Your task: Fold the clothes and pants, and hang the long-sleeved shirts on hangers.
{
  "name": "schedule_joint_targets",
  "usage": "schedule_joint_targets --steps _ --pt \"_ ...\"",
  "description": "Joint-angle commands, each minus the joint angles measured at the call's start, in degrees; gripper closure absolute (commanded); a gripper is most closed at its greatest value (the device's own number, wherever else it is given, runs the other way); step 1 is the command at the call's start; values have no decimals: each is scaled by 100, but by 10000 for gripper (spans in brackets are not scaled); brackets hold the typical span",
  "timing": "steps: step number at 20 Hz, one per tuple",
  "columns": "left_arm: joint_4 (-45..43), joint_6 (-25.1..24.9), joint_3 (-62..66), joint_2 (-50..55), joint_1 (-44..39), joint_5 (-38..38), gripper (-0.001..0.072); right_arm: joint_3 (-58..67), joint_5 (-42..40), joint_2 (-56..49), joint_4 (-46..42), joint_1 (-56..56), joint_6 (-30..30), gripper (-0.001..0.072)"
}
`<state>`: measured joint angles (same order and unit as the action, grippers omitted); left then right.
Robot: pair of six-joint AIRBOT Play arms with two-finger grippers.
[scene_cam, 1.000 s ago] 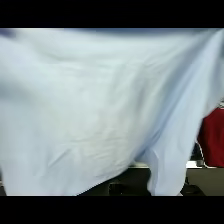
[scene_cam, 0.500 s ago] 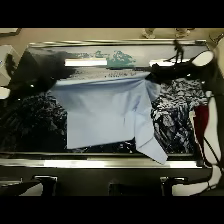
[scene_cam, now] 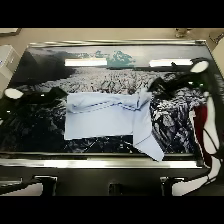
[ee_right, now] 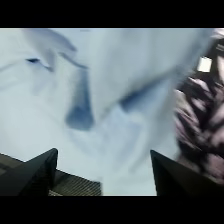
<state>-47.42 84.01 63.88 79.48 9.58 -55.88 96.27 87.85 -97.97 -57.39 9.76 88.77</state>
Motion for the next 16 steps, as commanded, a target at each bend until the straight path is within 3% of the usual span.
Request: schedule_joint_targets --steps 1,3,7,13,14,16 --pt "-831 105 -144 -57 870 -2031 -5 -645 890 590 -1626 568 -7 39" --pt "-1045 37 -807 -70 962 -2146 -5 -1762 511 859 -1316 599 -33 36" --pt "-435 -514 -1921 -66 802 -1556 -2 -3338 -260 929 -138 243 -476 10" --pt "-345 -518 -2168 26 492 -1139 24 -3456 -859 929 -55 -286 -509 21" --pt "-321 -516 -2175 26 415 -1043 114 -3458 -960 929 -59 -330 -507 21" --pt "-291 -459 -2177 26 240 -822 129 -3506 -1207 927 -44 -407 -461 28"
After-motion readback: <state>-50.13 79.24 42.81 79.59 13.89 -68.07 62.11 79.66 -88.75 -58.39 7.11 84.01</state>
